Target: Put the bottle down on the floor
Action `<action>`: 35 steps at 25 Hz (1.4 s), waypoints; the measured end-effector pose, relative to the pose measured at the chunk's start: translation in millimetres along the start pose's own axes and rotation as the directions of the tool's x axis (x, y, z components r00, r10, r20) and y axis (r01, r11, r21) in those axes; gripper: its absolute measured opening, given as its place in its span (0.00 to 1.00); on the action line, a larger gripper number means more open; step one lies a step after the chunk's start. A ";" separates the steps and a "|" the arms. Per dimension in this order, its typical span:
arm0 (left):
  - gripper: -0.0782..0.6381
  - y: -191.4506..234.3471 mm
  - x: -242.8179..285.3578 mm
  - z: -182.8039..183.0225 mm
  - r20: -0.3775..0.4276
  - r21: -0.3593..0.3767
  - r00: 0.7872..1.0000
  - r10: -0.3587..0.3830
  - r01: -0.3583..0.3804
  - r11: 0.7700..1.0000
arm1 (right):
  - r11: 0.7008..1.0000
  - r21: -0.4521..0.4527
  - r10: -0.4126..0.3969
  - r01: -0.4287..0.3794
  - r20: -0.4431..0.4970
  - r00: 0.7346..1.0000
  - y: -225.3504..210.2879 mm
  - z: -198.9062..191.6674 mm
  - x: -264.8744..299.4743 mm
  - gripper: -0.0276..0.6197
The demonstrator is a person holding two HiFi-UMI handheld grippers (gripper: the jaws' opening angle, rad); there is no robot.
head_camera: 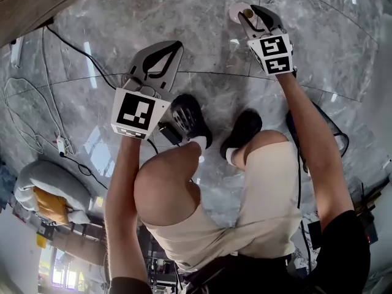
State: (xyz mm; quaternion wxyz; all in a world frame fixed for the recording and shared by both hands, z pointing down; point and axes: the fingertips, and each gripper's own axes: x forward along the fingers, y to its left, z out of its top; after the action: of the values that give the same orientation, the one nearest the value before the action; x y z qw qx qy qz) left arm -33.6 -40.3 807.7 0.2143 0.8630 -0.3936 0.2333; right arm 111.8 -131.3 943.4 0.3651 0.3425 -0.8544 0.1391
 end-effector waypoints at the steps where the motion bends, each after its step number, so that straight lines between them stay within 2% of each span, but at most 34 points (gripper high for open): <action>1: 0.13 2.4 -6.7 3.1 0.001 -0.006 1.000 0.011 -0.011 1.000 | 1.000 -0.002 0.002 -0.002 0.002 1.000 1.5 4.9 -6.3 0.27; 6: 0.13 0.3 -44.5 30.4 0.003 -0.014 0.999 0.038 -0.038 0.999 | 1.000 -0.027 0.015 -0.015 0.010 1.000 11.2 37.5 -45.3 0.24; 15: 0.13 -37.0 -118.8 113.7 0.046 0.001 0.998 0.041 -0.041 0.999 | 0.999 -0.048 0.022 -0.021 0.027 0.999 32.9 122.6 -144.1 0.18; 26: 0.13 -91.0 -209.1 218.2 0.075 -0.053 0.995 0.064 -0.060 0.997 | 0.997 -0.071 0.034 -0.030 0.058 0.998 53.3 227.7 -278.3 0.11; 35: 0.13 -135.1 -262.2 293.9 0.088 -0.068 0.993 0.074 -0.068 0.995 | 0.998 -0.059 0.026 -0.022 0.070 0.997 60.0 280.9 -374.6 0.05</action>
State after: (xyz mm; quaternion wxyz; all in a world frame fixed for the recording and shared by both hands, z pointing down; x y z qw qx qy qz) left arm -11.9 29.7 397.8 0.2157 0.8507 -0.4405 0.1888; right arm 109.0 -43.6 479.6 0.3426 0.3261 -0.8747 0.1061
